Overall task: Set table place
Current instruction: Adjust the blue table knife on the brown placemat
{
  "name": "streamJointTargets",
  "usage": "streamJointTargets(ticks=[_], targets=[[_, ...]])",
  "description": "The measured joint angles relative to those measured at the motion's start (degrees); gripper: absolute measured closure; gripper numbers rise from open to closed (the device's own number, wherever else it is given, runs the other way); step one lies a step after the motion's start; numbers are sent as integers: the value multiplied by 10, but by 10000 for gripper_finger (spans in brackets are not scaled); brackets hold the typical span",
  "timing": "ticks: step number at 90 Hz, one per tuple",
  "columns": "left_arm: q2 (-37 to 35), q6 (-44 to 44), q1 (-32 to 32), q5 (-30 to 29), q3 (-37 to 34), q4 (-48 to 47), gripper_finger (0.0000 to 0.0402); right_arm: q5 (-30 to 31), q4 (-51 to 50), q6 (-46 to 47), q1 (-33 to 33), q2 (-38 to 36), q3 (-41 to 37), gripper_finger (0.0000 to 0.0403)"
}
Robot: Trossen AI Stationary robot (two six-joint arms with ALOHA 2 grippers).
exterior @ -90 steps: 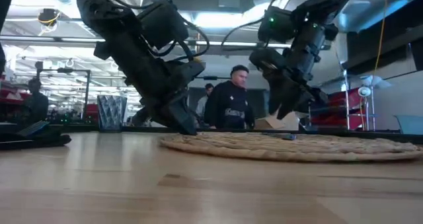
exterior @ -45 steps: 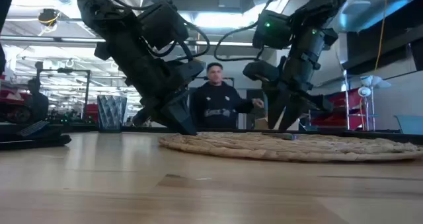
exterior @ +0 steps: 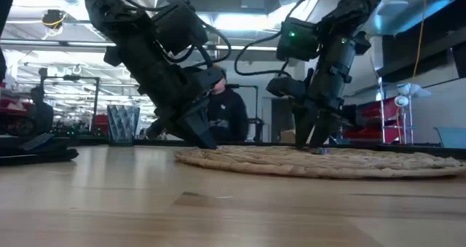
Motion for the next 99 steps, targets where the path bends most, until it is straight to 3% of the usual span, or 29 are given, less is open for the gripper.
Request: streamJointTargets(ticks=[99], targets=[[0, -7, 0, -4, 0, 2, 401, 7, -125, -57, 0, -44, -2, 308]])
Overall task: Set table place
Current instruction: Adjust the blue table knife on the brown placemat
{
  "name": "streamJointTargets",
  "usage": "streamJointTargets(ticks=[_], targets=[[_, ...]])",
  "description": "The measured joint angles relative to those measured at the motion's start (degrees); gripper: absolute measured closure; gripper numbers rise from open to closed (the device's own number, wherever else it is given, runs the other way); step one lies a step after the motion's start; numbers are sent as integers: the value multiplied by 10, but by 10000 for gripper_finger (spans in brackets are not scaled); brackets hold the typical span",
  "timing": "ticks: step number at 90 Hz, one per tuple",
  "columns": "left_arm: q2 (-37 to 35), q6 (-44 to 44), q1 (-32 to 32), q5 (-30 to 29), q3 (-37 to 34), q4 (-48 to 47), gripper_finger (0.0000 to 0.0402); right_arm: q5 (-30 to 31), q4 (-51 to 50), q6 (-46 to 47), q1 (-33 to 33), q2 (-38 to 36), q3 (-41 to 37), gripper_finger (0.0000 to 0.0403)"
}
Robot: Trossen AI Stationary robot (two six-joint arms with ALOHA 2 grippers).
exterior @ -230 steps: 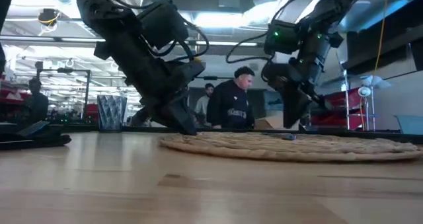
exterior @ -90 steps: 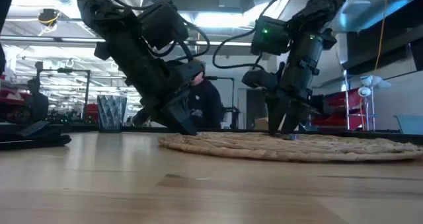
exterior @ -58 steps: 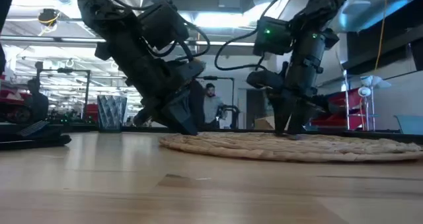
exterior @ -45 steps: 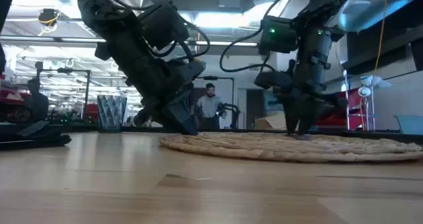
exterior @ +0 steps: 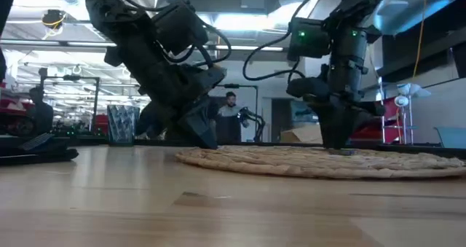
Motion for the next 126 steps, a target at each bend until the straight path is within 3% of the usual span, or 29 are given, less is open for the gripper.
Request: streamJointTargets(ticks=[60, 92, 100, 114, 126], targets=[[0, 0, 0, 0, 0, 0, 401, -42, -52, -98, 0, -4, 1, 308], [0, -8, 0, 0, 0, 0, 401, -61, -42, -97, 0, -72, 0, 309], [0, -8, 0, 0, 0, 0, 401, -78, -23, -100, 9, -77, 0, 325], [0, -8, 1, -1, 0, 0, 401, -87, 12, -112, 47, -77, 0, 391], [0, -8, 1, -1, 0, 0, 401, -70, 11, -96, 75, -77, -1, 394]])
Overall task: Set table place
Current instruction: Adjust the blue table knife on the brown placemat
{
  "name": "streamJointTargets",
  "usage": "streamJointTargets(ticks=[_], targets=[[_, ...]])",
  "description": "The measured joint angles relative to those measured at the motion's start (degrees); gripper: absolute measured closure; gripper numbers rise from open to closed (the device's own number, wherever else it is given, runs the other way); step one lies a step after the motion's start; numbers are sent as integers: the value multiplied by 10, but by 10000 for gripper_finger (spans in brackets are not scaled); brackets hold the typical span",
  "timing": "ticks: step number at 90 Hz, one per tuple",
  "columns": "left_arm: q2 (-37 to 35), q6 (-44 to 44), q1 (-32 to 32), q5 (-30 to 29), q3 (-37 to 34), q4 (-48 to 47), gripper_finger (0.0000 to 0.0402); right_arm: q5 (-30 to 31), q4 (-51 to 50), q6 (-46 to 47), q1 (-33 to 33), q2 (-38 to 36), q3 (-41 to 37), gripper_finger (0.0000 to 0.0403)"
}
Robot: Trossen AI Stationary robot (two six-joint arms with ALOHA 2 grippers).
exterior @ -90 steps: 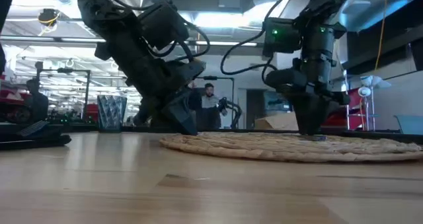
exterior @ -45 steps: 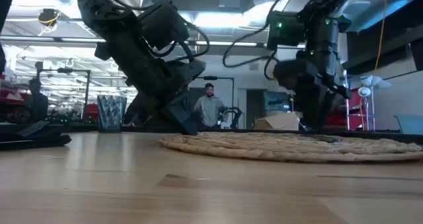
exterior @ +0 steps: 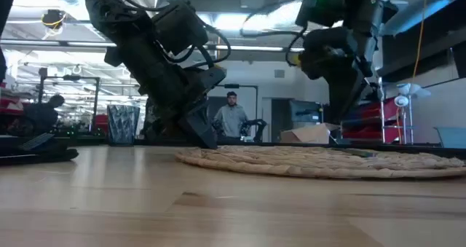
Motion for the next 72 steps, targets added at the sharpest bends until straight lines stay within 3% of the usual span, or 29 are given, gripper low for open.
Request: streamJointTargets(ticks=[35, 72], targets=[[0, 3, 1, 0, 0, 1, 402, 23, 24, 43, 46, 24, -31, 402], [0, 1, 1, 1, 0, 3, 402, 21, 69, 46, 47, 37, -37, 403]])
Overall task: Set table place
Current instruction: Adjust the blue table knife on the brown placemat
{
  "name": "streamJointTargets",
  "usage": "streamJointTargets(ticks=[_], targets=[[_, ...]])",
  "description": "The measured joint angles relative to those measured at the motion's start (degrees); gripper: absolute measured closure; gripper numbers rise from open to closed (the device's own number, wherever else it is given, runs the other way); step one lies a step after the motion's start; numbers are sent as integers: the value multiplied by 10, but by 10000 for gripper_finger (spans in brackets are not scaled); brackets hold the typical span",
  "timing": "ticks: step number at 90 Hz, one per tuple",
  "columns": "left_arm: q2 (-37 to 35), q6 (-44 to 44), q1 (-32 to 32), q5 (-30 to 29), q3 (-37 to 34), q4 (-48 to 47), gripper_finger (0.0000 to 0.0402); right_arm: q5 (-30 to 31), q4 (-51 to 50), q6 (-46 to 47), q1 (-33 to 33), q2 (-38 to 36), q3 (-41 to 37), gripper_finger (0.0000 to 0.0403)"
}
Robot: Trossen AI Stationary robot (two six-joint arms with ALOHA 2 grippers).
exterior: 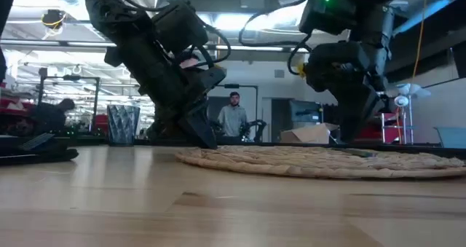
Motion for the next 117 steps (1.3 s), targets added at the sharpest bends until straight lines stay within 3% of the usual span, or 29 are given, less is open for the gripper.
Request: streamJointTargets(ticks=[117], targets=[[0, 5, 1, 0, 0, 1, 402, -17, -19, 5, 0, 8, -16, 403]])
